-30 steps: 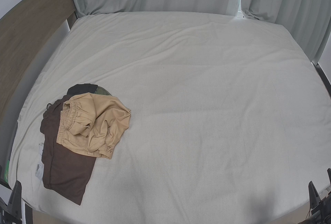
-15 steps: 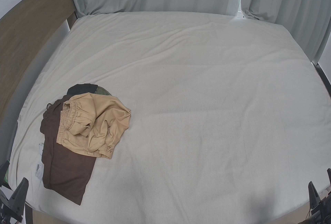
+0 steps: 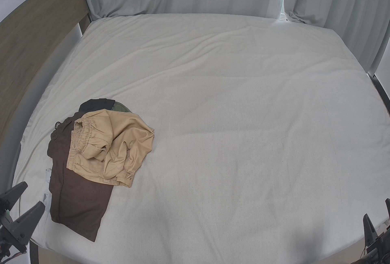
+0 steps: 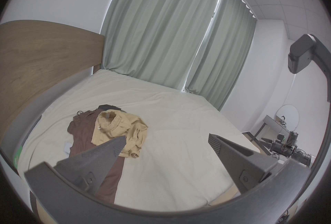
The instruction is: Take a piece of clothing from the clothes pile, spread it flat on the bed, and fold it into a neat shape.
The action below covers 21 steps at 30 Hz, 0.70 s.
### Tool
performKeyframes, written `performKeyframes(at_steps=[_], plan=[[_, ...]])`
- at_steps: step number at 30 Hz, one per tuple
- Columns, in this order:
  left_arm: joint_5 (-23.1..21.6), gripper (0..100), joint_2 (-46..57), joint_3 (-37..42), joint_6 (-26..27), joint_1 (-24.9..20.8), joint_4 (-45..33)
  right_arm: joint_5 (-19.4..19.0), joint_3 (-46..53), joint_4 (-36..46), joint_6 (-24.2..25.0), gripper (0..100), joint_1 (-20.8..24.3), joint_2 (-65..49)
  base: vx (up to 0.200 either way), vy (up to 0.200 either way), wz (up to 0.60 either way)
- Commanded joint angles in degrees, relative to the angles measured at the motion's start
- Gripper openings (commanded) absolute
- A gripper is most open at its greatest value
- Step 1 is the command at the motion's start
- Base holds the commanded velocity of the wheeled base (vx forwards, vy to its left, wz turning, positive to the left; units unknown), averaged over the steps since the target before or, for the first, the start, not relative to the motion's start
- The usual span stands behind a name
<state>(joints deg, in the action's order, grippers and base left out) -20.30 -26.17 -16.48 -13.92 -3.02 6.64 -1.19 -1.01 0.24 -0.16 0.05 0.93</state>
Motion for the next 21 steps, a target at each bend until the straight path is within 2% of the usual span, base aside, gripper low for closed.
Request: performKeyframes(at_steps=[1, 13, 21], plan=[[-1.0, 100, -7.6, -0.3, -0.2, -0.3, 4.1, 0.0, 0.9, 0.0, 0.0, 100, 0.0, -0.9, 0.000, 0.000, 0.00], [-4.0, 100, -19.5, -2.9, -0.4, 0.4, 9.3, 0.1, 0.9, 0.0, 0.0, 100, 0.0, -0.9, 0.000, 0.000, 0.00], [-8.6, 100, -26.8, -3.7, -1.9, 4.8, 15.0, 0.1, 0.9, 0.0, -0.1, 100, 0.0, -0.9, 0.000, 0.000, 0.00]])
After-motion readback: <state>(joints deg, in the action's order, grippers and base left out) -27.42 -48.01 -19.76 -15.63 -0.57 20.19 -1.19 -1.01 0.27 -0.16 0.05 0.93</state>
